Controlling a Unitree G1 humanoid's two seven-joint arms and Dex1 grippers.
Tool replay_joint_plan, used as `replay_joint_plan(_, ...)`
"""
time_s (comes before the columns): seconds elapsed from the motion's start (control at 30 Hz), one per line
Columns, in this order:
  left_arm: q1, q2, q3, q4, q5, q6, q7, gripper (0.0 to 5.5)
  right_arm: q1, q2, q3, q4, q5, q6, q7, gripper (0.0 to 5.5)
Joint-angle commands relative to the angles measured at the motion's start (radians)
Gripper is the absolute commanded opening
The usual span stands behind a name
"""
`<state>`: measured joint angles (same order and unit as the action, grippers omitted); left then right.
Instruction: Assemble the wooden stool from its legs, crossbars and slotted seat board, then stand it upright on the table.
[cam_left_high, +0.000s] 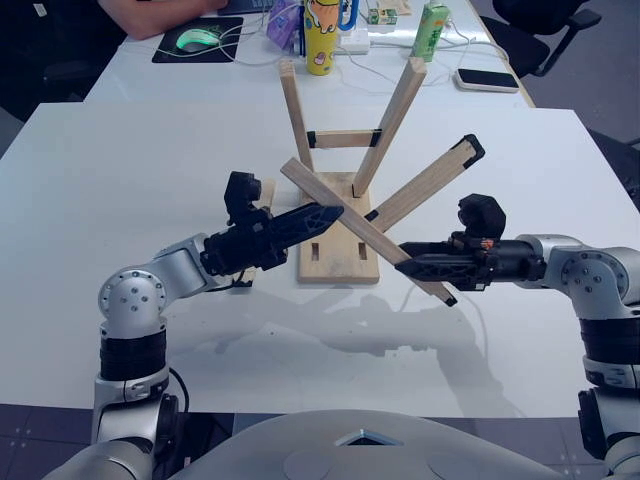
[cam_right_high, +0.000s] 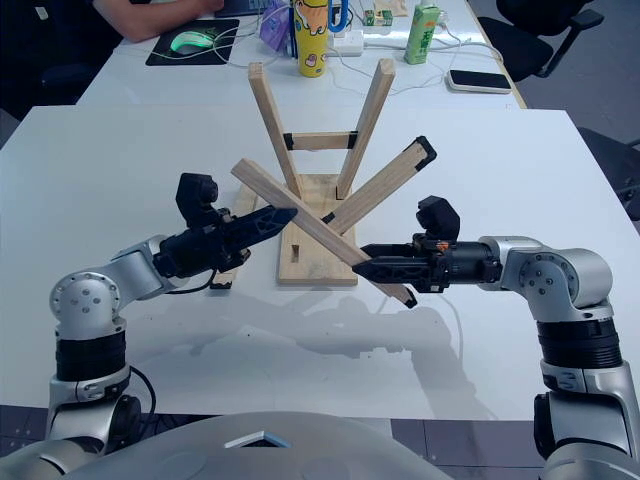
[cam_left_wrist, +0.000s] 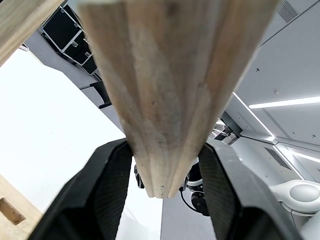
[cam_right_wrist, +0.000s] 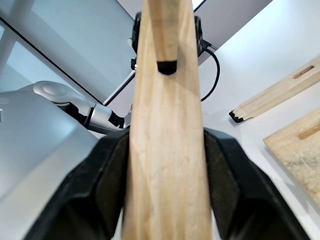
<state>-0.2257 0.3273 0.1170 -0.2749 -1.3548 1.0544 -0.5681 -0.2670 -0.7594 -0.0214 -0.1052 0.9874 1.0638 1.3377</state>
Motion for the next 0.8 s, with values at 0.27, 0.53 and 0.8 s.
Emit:
replay_joint_plan(0.27,0.019,0.039,0.023,0.007,0.047,-0.041,-0.067,2.04,-0.019,-0.006,-0.015,0.05,-0.047,-0.029,-0.016,3.01)
replay_joint_plan(0.53,0.029,0.128,0.117,0.032,0.042,-0.049,-0.102,2.04,-0.007,-0.013,-0.144,0.127,-0.024,-0.02,-0.068,4.15)
replay_joint_plan(0.8,-0.028,0.281,0.25,0.111,0.044,-0.045,-0.152,2.04,0.098,0.046,-0.074,0.084,-0.315,-0.343,-0.249,4.9)
